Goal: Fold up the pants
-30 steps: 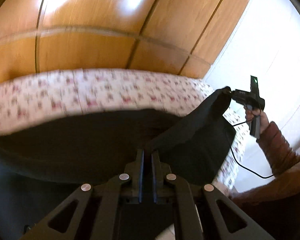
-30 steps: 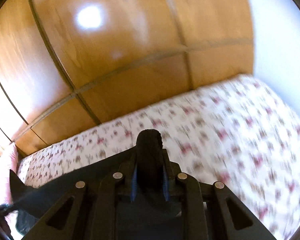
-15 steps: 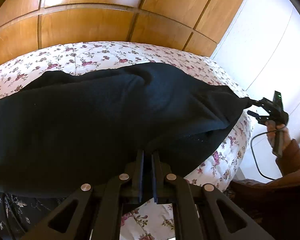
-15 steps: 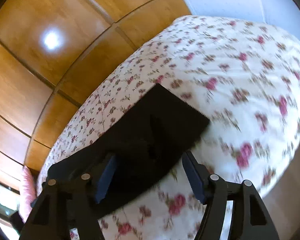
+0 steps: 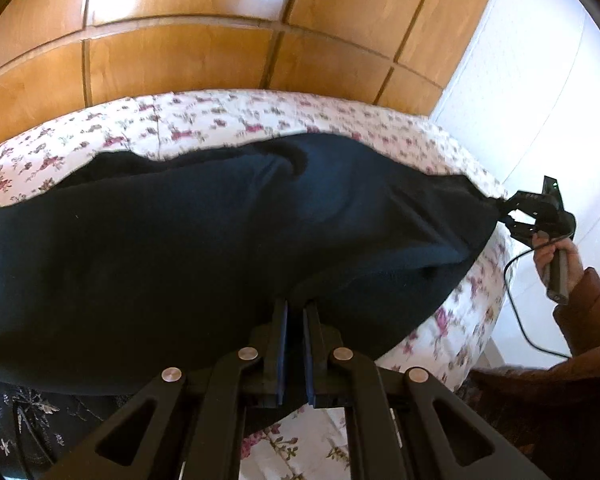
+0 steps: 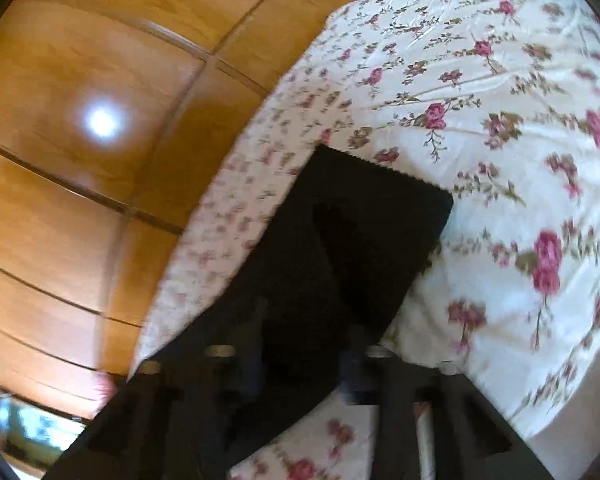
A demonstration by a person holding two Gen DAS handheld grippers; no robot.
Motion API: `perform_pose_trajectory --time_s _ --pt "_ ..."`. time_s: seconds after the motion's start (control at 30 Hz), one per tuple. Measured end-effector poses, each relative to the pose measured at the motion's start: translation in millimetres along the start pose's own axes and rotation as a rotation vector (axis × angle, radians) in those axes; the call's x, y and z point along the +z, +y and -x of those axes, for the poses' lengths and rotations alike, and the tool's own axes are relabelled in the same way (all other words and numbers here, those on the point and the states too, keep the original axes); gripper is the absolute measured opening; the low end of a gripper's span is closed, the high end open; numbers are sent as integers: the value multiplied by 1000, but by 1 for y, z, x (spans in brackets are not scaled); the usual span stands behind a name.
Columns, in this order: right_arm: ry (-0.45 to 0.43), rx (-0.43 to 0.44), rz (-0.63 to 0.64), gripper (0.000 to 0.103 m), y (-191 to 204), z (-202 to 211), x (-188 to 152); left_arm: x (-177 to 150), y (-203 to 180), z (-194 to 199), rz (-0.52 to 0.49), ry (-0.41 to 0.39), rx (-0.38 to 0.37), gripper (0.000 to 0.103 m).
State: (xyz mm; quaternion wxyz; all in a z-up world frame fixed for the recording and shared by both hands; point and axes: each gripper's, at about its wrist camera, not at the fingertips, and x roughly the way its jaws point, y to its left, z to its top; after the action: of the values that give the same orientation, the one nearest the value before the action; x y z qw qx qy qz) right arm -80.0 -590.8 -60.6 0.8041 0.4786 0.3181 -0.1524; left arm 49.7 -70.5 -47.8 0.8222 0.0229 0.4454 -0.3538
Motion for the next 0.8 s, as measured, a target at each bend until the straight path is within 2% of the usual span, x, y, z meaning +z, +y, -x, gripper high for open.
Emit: perform_pose_trajectory --time_s 0.07,0.13,0.17,0.23,0.37,0.47,0.63,0.8 --pt "-35 -12 77 20 19 5 14 6 -1 11 6 -37 -12 6" --pt "-92 42 145 19 40 21 26 11 -5 27 -1 -83 -43 6" --pt "-137 78 195 19 52 34 33 12 -7 31 -10 -93 -50 6" --pt "-188 80 244 19 58 46 41 10 -13 31 -43 -84 -61 6" --pt "-57 -33 160 19 12 11 49 -4 -22 5 -92 17 -48 6" --pt "-9 -101 95 19 -19 -11 48 -13 -23 -12 -101 77 -36 7" --pt "-14 -58 40 20 -37 -11 45 -12 -17 -7 -45 68 -78 13" --pt "-29 -66 22 34 -35 2 41 -11 -13 6 -15 40 -106 26"
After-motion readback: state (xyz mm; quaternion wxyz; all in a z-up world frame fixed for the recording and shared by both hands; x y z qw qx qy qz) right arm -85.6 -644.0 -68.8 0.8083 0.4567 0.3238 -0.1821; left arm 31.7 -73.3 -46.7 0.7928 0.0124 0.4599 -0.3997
